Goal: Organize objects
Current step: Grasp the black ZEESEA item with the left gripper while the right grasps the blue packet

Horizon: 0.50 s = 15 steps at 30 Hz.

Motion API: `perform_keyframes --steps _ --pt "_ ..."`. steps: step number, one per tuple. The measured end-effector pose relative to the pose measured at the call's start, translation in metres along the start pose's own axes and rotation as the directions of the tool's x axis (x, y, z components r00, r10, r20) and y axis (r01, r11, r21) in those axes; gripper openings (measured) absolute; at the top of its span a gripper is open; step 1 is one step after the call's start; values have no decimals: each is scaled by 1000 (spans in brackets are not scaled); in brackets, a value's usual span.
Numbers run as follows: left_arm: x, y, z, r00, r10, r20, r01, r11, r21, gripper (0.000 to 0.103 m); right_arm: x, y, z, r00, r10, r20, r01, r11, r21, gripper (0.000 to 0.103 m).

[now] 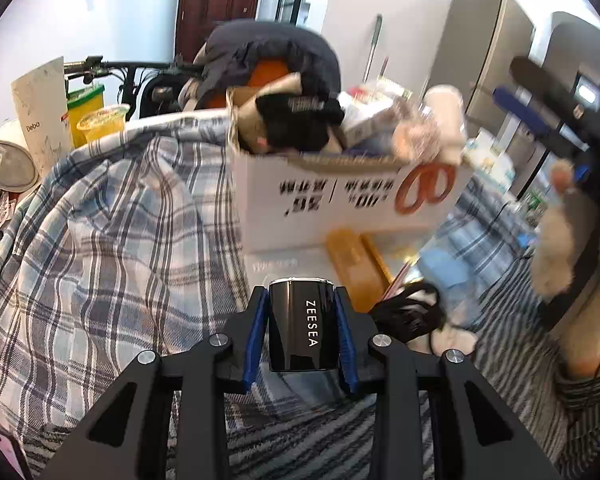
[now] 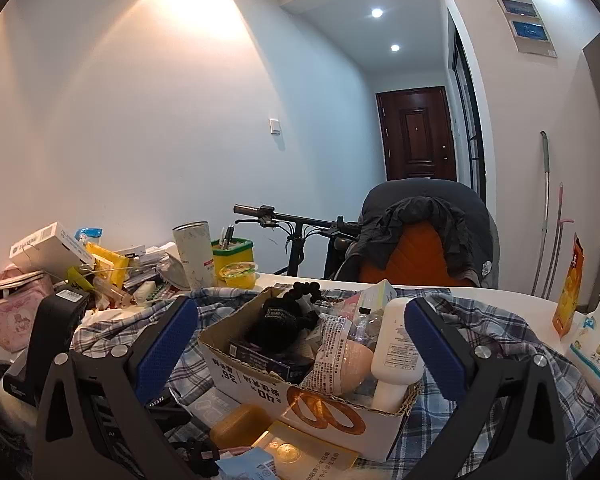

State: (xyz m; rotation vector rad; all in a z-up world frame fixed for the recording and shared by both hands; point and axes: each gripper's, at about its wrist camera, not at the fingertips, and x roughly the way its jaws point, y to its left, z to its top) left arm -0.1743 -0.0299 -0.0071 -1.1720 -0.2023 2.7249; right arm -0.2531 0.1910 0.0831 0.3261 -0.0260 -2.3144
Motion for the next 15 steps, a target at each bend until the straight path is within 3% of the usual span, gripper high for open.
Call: perform_keyframes --steps 3,7,11,15 --pt "-16 1 2 995 -55 82 56 998 -8 34 -1 0 2 999 38 -11 -38 999 14 103" --pt "-39 0 5 972 -66 227 68 998 -1 34 -4 4 4 995 91 -51 -91 996 8 103" --pt "-57 -2 6 939 -76 334 74 997 18 34 -9 4 4 953 257 -159 -253 966 49 103" --pt "-61 -3 7 932 -78 355 68 997 40 34 -13 10 -10 934 267 -239 -275 961 -3 103"
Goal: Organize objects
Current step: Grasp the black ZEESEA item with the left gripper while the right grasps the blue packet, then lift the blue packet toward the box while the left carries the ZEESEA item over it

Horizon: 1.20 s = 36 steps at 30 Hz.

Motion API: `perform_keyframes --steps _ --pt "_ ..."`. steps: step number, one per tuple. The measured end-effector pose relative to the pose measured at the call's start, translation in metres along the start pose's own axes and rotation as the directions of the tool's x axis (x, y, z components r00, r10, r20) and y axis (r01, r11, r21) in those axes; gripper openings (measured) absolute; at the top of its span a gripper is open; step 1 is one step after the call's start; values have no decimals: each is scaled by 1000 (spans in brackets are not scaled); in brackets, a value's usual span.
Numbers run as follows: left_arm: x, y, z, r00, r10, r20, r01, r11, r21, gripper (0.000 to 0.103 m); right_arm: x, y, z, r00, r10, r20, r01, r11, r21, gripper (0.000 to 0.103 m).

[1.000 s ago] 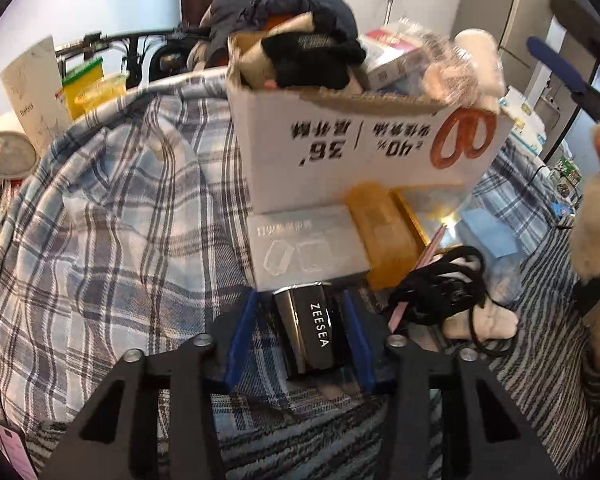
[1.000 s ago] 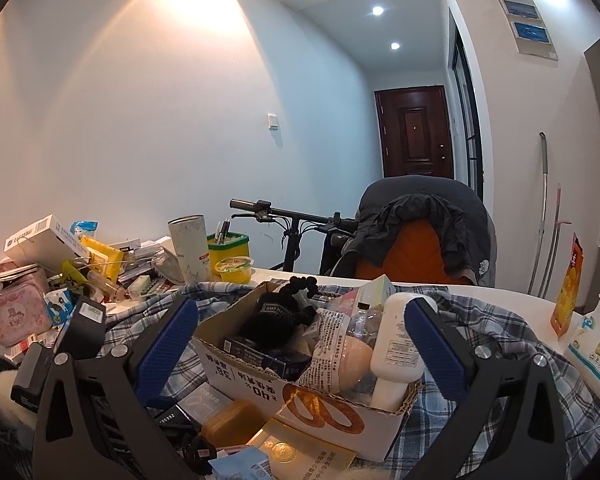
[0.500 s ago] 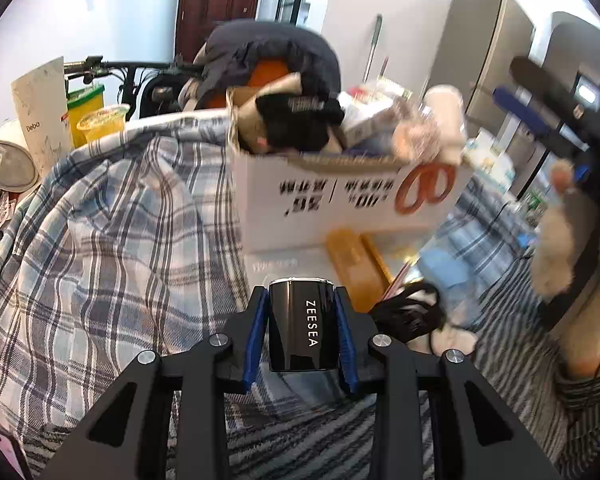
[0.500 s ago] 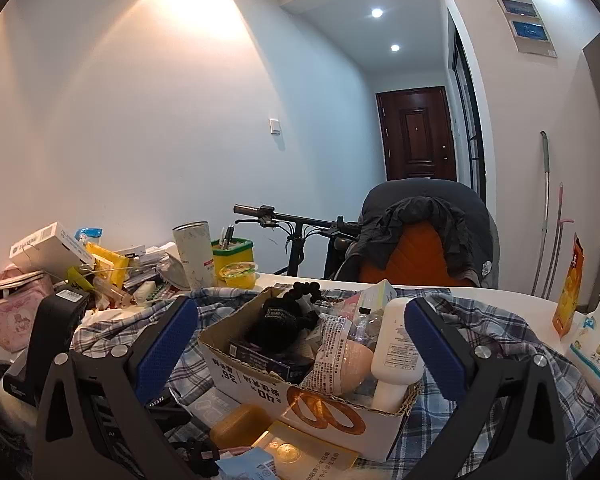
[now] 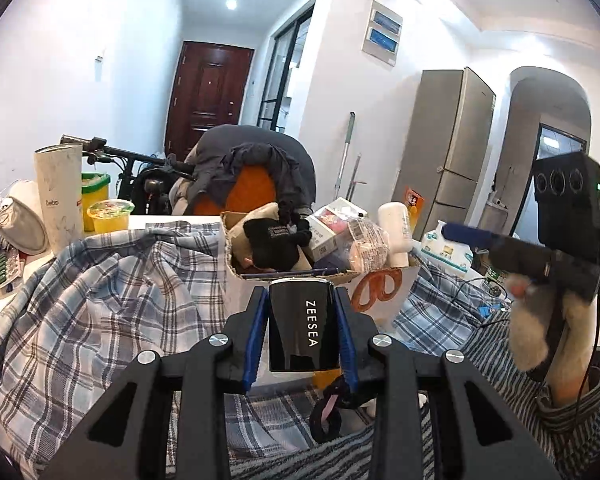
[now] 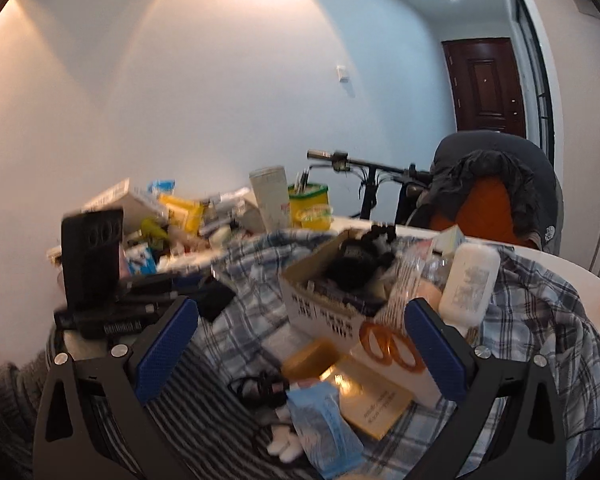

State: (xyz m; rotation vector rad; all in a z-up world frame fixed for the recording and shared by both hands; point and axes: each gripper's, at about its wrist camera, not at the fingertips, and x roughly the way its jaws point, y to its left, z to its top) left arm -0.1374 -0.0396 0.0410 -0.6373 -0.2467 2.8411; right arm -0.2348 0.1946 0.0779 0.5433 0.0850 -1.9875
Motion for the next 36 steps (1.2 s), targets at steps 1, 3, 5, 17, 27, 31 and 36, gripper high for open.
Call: perform_keyframes --steps 1,3,5,17,27,31,36 --pt "1 -1 0 1000 3 -5 -3 1000 4 34 6 0 -6 999 5 -42 -5 1000 -1 103" --pt "2 -1 0 1000 4 -12 -4 1000 6 34 20 -2 -16 991 50 -126 -49 999 16 103" --pt "2 0 0 1000 4 -13 -4 1000 5 34 41 -2 -27 970 69 -234 -66 998 22 94" --pt "5 -1 -3 1000 11 -26 -11 1000 8 34 75 -9 -58 906 1 -423 -13 1000 -26 40" --pt "5 -2 -3 1000 12 -25 -12 1000 7 34 17 -39 -27 992 68 -104 -55 991 121 40" --pt "4 -2 -3 1000 13 -20 -13 1000 5 34 -1 -45 -16 986 160 56 -167 970 176 40" --pt "3 -1 -3 1000 14 -18 -14 1000 4 34 -18 -57 -14 973 161 168 -198 952 234 40"
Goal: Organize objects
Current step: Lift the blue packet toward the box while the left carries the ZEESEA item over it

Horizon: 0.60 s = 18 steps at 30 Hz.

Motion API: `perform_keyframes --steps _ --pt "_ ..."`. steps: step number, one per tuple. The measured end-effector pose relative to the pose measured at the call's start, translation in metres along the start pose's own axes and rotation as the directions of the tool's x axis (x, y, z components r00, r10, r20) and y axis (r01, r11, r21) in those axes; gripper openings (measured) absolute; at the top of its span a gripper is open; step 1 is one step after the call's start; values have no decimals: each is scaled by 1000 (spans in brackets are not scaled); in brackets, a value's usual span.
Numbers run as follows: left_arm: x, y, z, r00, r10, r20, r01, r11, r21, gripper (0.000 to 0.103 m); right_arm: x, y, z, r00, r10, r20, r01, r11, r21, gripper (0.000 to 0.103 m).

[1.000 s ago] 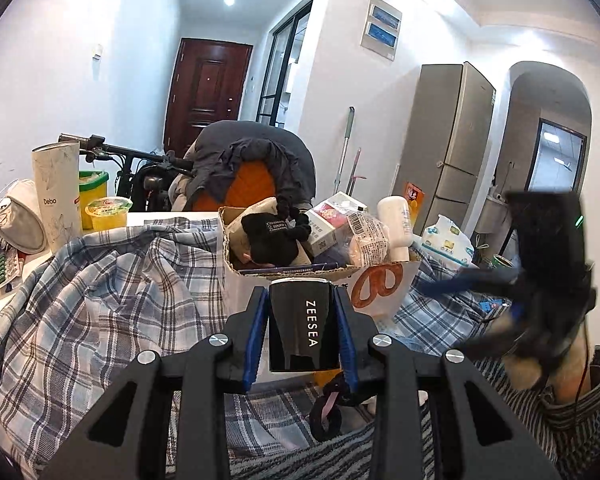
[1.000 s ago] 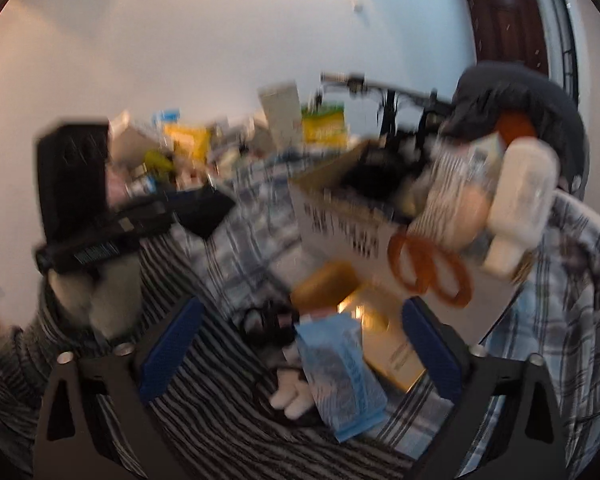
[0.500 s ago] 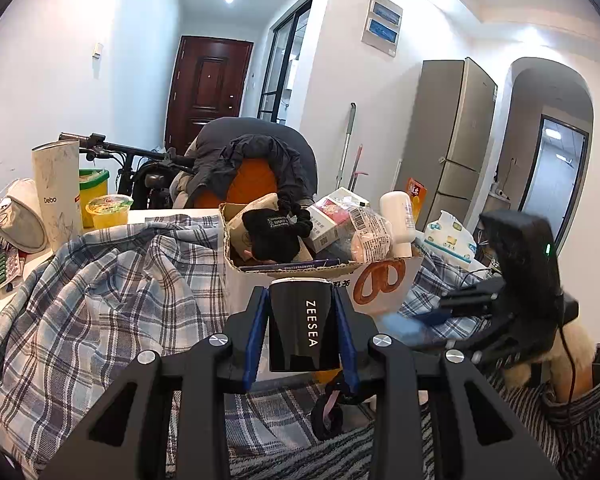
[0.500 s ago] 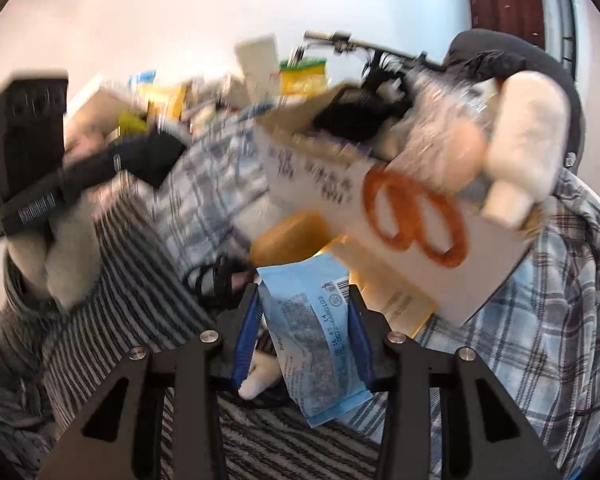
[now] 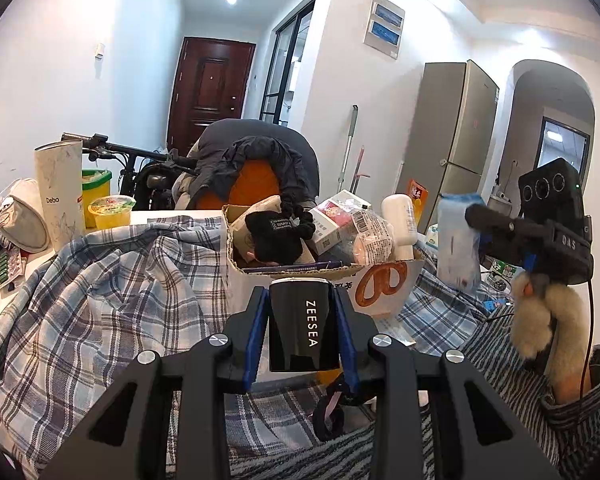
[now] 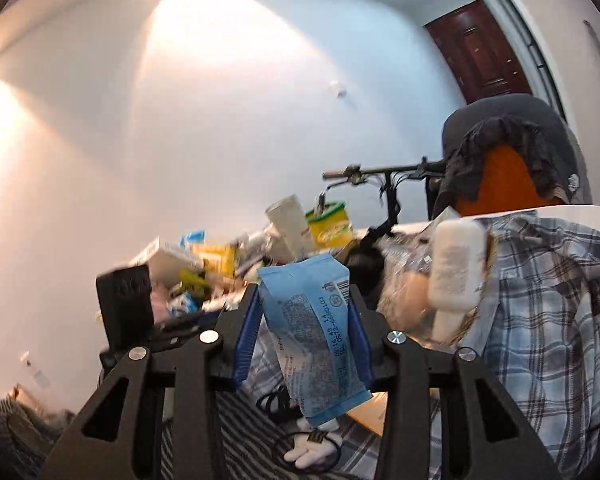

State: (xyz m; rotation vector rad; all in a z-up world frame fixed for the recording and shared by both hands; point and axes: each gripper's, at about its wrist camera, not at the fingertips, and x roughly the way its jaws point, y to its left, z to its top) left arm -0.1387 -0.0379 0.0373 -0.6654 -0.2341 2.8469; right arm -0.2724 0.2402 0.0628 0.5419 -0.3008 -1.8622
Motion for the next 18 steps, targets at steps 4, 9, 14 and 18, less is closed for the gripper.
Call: perform_keyframes --steps 4,9,14,18 --pt "-1 2 0 1000 2 4 -2 1000 -2 34 -4 -10 2 999 9 48 -11 999 53 40" --pt "-2 7 1 1000 17 -1 -17 999 -30 34 -5 -16 3 998 10 61 -15 996 88 41" --pt "-5 10 5 999 32 24 -31 999 -44 34 -9 -16 3 997 -21 76 15 997 76 41" --pt "0 10 17 998 59 32 -57 997 -50 34 -8 -14 3 997 -36 71 31 998 60 41"
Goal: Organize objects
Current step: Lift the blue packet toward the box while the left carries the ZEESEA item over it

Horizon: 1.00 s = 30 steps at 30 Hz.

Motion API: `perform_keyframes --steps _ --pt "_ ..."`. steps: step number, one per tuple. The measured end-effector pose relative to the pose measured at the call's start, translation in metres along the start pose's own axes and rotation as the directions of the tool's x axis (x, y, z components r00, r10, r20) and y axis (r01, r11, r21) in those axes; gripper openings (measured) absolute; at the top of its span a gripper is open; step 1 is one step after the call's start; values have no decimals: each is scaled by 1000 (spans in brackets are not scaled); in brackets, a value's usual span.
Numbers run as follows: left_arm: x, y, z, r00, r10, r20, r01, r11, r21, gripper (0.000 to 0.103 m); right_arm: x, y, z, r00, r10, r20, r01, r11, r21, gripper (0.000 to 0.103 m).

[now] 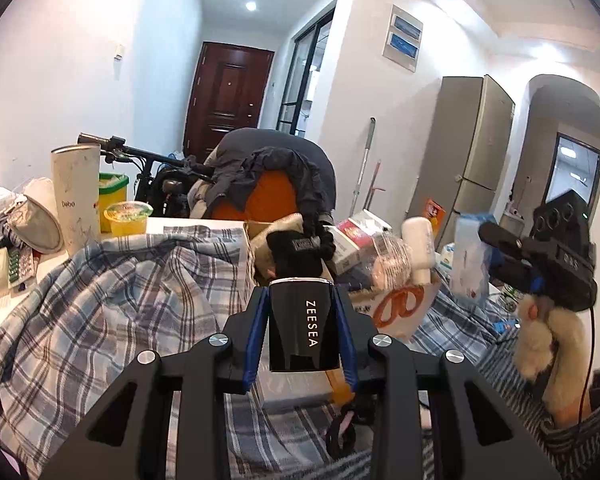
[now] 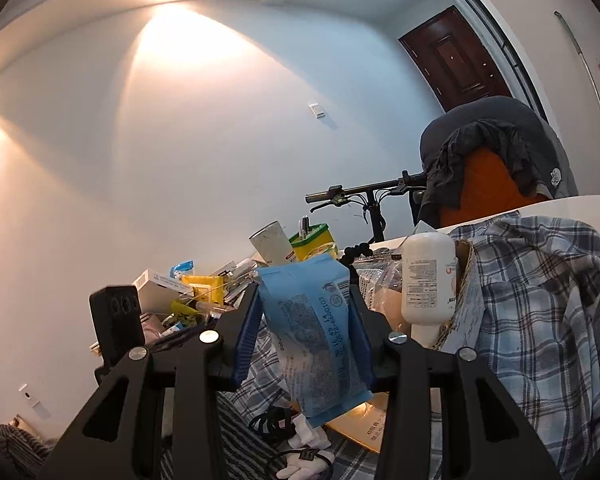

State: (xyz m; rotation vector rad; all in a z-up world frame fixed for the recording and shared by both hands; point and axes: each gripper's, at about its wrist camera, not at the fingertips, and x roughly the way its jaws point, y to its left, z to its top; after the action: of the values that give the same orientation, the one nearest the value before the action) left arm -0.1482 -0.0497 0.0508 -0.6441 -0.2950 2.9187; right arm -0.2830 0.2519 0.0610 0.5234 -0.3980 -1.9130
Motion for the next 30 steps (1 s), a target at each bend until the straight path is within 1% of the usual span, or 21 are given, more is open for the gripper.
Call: perform_keyframes --steps 2,4,6,8,10,11,12,13,15,19,21,23,26,30 --pt "7 -1 10 1000 19 -8 -19 1000 -6 34 0 1 0 1000 -1 2 1 1000 -6 41" --pt "21 -5 26 998 41 -46 -42 999 -14 34 1 2 -1 1000 -5 -1 5 1000 -9 41" --pt "35 -8 39 997 29 -65 -31 999 -25 34 1 3 -1 1000 -7 -6 7 1000 -14 41" --pt "53 -15 47 996 42 -74 -43 999 -8 34 2 3 -2 1000 -14 -6 14 1000 -16 41" --pt "74 -20 46 993 72 -96 -70 997 28 34 3 2 -2 1000 -14 -9 14 1000 -16 41" --pt "84 -20 43 989 88 -123 -85 996 31 34 3 2 -2 1000 -13 -10 12 1000 -14 41" --pt "94 -18 38 983 90 -157 -88 996 22 34 3 2 -2 1000 -11 -11 11 1000 -13 41" --pt "103 -16 31 979 77 -189 -77 997 6 33 3 1 -2 1000 -12 -11 12 1000 -12 41" --pt "110 -14 24 974 82 -212 -82 997 9 33 3 1 -2 1000 -11 -11 11 1000 -12 41" --pt "106 -14 24 978 88 -189 -88 996 10 33 5 4 -3 1000 -16 -17 16 1000 -25 41" --pt "108 -12 23 977 86 -195 -87 996 7 33 6 5 -4 1000 -21 -20 21 999 -32 41" --pt "108 -10 22 977 84 -197 -87 996 -4 33 6 5 -4 1000 -17 -22 16 999 -29 41" --pt "105 -8 23 978 95 -188 -100 995 -17 33 5 2 -4 1000 12 -23 -12 1000 -9 41" --pt "104 -5 23 976 111 -186 -118 993 -28 33 5 1 -3 1000 14 -19 -14 1000 -3 41"
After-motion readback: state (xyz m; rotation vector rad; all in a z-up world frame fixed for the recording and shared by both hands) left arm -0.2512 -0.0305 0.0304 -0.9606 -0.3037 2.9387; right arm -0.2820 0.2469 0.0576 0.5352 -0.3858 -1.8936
